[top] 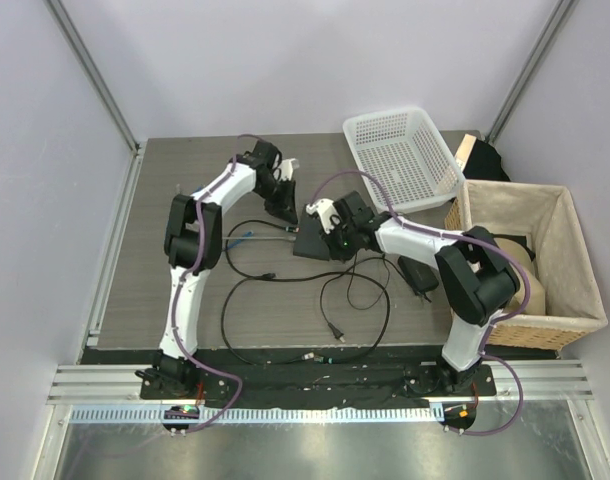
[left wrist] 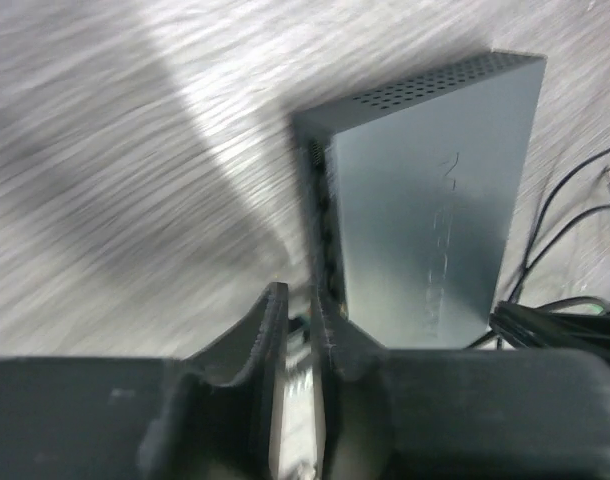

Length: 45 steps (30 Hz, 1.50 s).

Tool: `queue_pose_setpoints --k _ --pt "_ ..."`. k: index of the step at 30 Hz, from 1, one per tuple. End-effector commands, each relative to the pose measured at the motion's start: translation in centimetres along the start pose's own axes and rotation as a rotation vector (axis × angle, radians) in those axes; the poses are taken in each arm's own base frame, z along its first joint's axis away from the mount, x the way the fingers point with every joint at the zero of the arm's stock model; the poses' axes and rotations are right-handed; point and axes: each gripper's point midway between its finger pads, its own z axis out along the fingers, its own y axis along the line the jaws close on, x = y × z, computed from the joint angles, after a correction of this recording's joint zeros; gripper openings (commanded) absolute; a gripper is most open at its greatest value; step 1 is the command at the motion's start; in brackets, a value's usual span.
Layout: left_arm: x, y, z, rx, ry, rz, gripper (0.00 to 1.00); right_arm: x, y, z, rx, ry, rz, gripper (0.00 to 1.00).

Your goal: Pull the plug from the switch port

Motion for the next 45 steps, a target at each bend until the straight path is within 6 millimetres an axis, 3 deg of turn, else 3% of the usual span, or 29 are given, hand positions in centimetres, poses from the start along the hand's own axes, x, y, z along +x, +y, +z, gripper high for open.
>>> queue_pose_setpoints --k 1,5,8,9,11,15,20,30,38,45 --pt "-4.4 -1.0 -7.8 -0.031 -0.202 0.015 0.23 -6.2 -1.3 -3.7 0.048 -0.135 -0.085 0.02" --pt "-4.7 -1.4 -8.6 0.006 -0.218 0.048 0.38 -8.1 -1.4 -3.8 0.045 -0.165 -0.09 0.05" --pt "-3.4 -2.9 -7.1 0.164 -0.144 0.059 0.45 -9.8 -1.9 -3.3 0.048 -0.194 -0.093 0.1" --pt "-3.1 -3.0 -6.6 0.19 -0.126 0.064 0.47 -9.6 -2.1 -2.1 0.047 -0.178 -0.09 0.09" --pt "-2.7 -2.8 -5.6 0.229 -0.1 0.056 0.48 -11.0 -2.8 -1.9 0.054 -0.202 -0.075 0.01" --pt "-2.2 -1.9 -4.3 0.228 -0.085 0.084 0.49 -12.2 -3.5 -0.2 0.033 -0.211 -0.032 0.01" --pt "-1.8 -0.6 -3.0 0.215 -0.066 0.087 0.48 -11.4 -4.2 1.8 0.025 -0.178 0.011 0.01" --pt "2.1 0.7 -0.9 0.247 0.061 0.052 0.39 -6.2 -4.0 4.5 0.013 -0.055 0.009 0.01" --pt "4.6 0.9 0.4 0.298 0.145 -0.003 0.37 -5.9 -3.8 5.4 0.003 -0.048 0.025 0.01" --pt "5.5 1.0 1.4 0.377 0.173 -0.124 0.43 -5.5 -3.8 5.4 0.001 -0.041 0.025 0.01"
